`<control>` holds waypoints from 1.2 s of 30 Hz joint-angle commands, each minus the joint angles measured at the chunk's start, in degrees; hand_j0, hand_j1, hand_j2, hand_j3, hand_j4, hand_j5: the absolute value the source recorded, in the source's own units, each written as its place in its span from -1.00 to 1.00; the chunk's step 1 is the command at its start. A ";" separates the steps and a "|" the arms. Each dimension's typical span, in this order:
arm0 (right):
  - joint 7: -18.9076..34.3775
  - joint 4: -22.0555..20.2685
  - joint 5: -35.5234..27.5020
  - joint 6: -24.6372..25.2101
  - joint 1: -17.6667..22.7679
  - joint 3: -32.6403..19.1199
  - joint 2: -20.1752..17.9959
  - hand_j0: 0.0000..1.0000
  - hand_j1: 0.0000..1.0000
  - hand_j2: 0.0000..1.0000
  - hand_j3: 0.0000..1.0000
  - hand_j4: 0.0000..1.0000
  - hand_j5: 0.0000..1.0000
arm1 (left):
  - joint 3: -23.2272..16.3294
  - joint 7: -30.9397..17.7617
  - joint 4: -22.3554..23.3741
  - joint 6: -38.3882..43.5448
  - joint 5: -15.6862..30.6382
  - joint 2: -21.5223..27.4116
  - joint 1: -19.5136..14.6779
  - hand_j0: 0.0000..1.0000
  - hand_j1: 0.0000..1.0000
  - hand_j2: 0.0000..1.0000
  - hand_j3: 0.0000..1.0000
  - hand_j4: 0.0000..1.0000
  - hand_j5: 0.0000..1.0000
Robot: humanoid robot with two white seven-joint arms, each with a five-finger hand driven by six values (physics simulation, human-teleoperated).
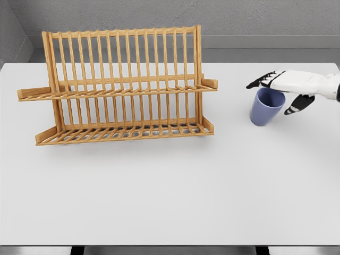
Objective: Right arm put cup on second shelf
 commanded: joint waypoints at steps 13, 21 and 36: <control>-0.02 4.67 1.07 0.15 -2.55 3.17 3.22 1.00 1.00 1.00 1.00 1.00 1.00 | 0.00 -0.02 0.06 0.00 0.01 0.00 0.00 1.00 1.00 1.00 1.00 1.00 1.00; -0.02 4.67 1.07 0.15 -2.64 3.44 3.22 0.47 0.47 0.47 0.47 0.47 0.47 | 0.00 -0.02 -0.03 0.00 0.01 0.00 0.00 1.00 1.00 1.00 1.00 1.00 1.00; -0.02 4.40 0.98 0.15 -3.60 3.08 3.13 0.37 0.37 0.37 0.37 0.37 0.37 | 0.00 -0.02 0.06 0.00 0.01 0.00 0.00 1.00 1.00 1.00 1.00 1.00 1.00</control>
